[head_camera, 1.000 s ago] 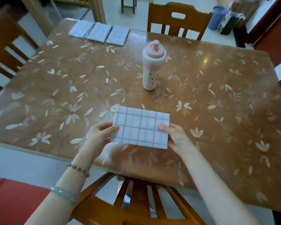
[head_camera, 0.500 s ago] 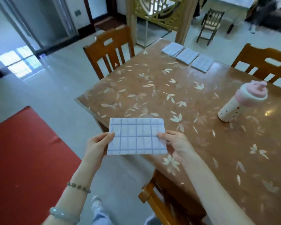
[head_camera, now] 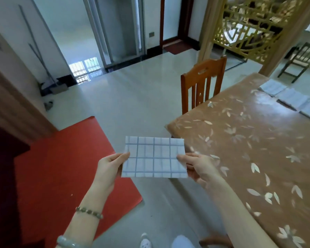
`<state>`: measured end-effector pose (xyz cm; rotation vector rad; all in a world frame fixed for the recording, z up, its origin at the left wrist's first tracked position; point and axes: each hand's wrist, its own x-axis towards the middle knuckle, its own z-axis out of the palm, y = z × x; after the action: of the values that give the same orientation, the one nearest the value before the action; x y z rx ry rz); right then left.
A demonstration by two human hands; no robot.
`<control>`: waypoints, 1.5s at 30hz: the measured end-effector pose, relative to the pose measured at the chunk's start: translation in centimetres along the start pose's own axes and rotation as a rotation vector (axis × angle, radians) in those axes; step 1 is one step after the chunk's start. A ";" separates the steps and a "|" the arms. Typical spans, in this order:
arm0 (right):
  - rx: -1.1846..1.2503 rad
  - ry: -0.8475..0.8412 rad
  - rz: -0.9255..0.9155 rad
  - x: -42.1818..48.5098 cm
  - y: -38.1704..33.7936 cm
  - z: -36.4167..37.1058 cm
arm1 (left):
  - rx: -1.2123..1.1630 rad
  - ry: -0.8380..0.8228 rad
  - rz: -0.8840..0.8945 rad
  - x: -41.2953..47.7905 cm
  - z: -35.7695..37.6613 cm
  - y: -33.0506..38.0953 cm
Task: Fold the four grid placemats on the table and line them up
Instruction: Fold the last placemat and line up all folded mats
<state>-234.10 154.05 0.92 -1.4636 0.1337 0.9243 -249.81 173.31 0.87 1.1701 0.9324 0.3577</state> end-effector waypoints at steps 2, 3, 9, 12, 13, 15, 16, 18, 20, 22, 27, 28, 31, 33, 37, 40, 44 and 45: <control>-0.026 -0.028 -0.001 1.1 -0.7 2.9 | -0.043 0.029 -0.006 1.2 -2.2 0.9; -0.038 -0.045 -0.007 1.7 -1.2 4.1 | -0.059 0.039 -0.009 1.8 -3.1 1.2; -0.094 -0.086 -0.014 6.6 -3.6 9.0 | -0.114 0.095 -0.023 6.4 -5.6 2.5; -0.084 -0.092 0.003 9.9 -5.0 11.0 | -0.095 0.096 -0.019 9.9 -5.9 3.8; -0.081 -0.090 0.012 11.3 -5.6 11.6 | -0.091 0.099 -0.020 11.4 -6.0 4.3; -0.078 -0.091 0.015 14.0 -7.2 12.8 | -0.090 0.099 -0.022 14.7 -5.9 5.6; -0.075 -0.089 0.012 15.9 -8.2 13.3 | -0.087 0.097 -0.022 16.9 -5.6 6.4; -0.051 -0.076 0.006 19.0 -10.1 14.2 | -0.069 0.089 -0.027 20.3 -4.8 8.1; -0.024 -0.055 0.024 22.2 -12.5 14.9 | -0.054 0.076 -0.040 24.0 -3.8 10.1; -0.009 -0.041 0.027 25.3 -15.1 15.4 | -0.043 0.040 -0.040 27.6 -2.6 12.3; 0.034 0.028 0.003 31.9 -21.2 16.0 | -0.028 -0.020 -0.026 35.8 0.8 17.2; 0.037 0.038 0.002 33.0 -22.1 15.9 | -0.026 -0.031 -0.026 37.2 1.5 18.0; 0.053 0.044 -0.007 36.1 -24.8 15.6 | -0.012 -0.063 -0.046 41.5 3.6 20.1; 0.078 0.061 -0.015 38.3 -26.3 15.7 | 0.016 -0.083 -0.058 44.4 4.8 21.5; 0.125 0.109 -0.011 43.8 -29.5 16.0 | 0.075 -0.137 -0.060 51.0 7.8 24.7; 0.191 0.153 -0.023 48.6 -31.7 16.2 | 0.117 -0.204 -0.057 56.9 9.9 27.0; 0.287 0.228 -0.035 54.3 -35.0 17.1 | 0.177 -0.293 -0.069 65.0 12.6 30.6; 0.298 0.250 -0.035 55.6 -35.9 17.4 | 0.192 -0.316 -0.072 66.9 13.3 31.5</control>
<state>-183.45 199.99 -1.29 -1.2923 0.4112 0.6579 -193.13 222.66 1.17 1.3194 0.7396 0.0214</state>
